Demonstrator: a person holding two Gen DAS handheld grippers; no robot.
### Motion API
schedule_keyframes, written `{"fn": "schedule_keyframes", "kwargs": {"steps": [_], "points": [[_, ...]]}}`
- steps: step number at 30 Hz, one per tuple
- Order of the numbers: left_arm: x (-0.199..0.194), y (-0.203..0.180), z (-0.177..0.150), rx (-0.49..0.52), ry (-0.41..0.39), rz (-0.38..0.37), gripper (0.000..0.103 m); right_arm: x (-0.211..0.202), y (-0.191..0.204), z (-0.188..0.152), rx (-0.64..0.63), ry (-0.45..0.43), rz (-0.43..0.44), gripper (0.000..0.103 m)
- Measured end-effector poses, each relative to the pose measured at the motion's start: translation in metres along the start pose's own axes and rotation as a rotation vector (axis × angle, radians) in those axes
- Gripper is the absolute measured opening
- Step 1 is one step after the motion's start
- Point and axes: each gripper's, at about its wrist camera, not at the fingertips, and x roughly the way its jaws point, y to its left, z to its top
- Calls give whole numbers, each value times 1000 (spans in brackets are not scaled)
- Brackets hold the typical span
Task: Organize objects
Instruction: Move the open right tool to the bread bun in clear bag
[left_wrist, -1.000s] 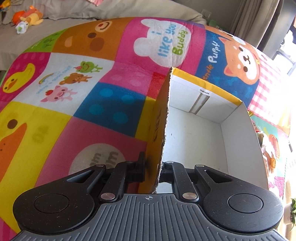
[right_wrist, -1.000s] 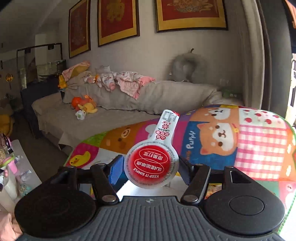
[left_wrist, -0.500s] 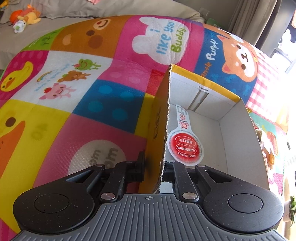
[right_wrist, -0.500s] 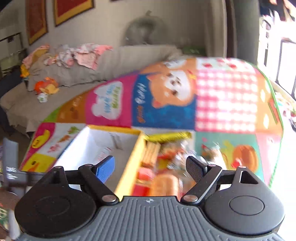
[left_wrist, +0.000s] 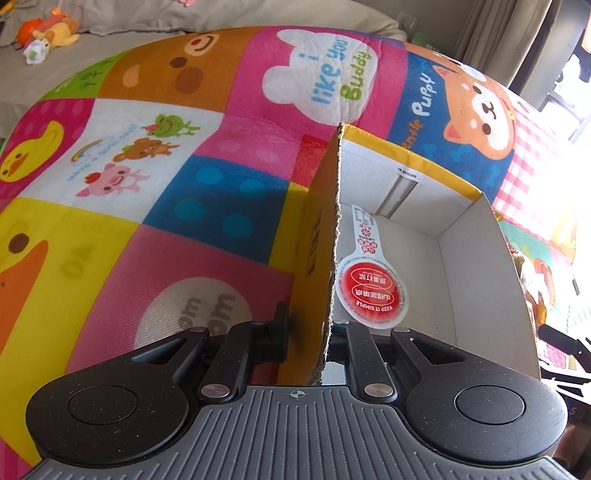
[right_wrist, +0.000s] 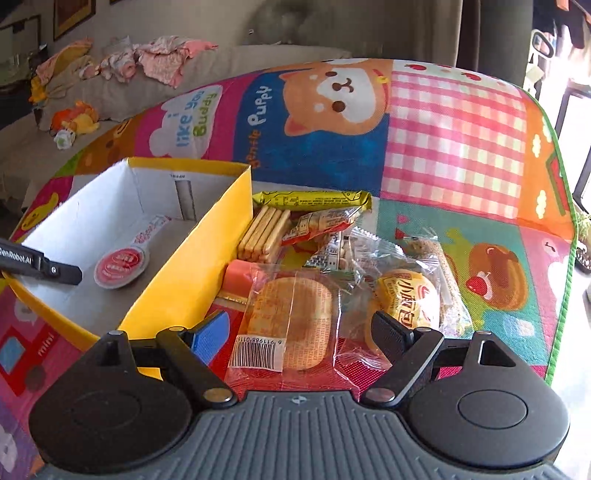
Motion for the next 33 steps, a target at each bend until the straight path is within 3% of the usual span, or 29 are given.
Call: {"fn": "schedule_keyframes", "kwargs": {"steps": [5, 10, 15, 17, 21, 24, 27, 28, 29, 33], "points": [[0, 0, 0, -2, 0, -1, 14, 7, 1, -5, -3, 19, 20, 84], [0, 1, -1, -6, -4, -5, 14, -6, 7, -12, -39, 40, 21, 63], [0, 1, -1, -6, -4, -5, 14, -22, 8, -27, -17, 59, 13, 59], [0, 1, -1, -6, -4, -5, 14, -32, 6, -34, 2, 70, 28, 51], [0, 1, -1, -5, -5, -2, 14, -53, 8, -47, 24, 94, 99, 51], [0, 1, -1, -6, -4, -1, 14, -69, 15, -53, -9, 76, 107, 51], [0, 1, -1, -5, -4, -1, 14, -76, 13, -52, 16, 51, 103, 67], [0, 0, -1, -5, -4, 0, 14, -75, 9, -49, 45, 47, 101, 76], [0, 0, -1, -5, -4, 0, 14, -73, 5, -47, 83, 46, 98, 79], [0, 0, -1, -8, -4, -2, 14, -52, -10, -39, 272, 67, 78, 79]]}}
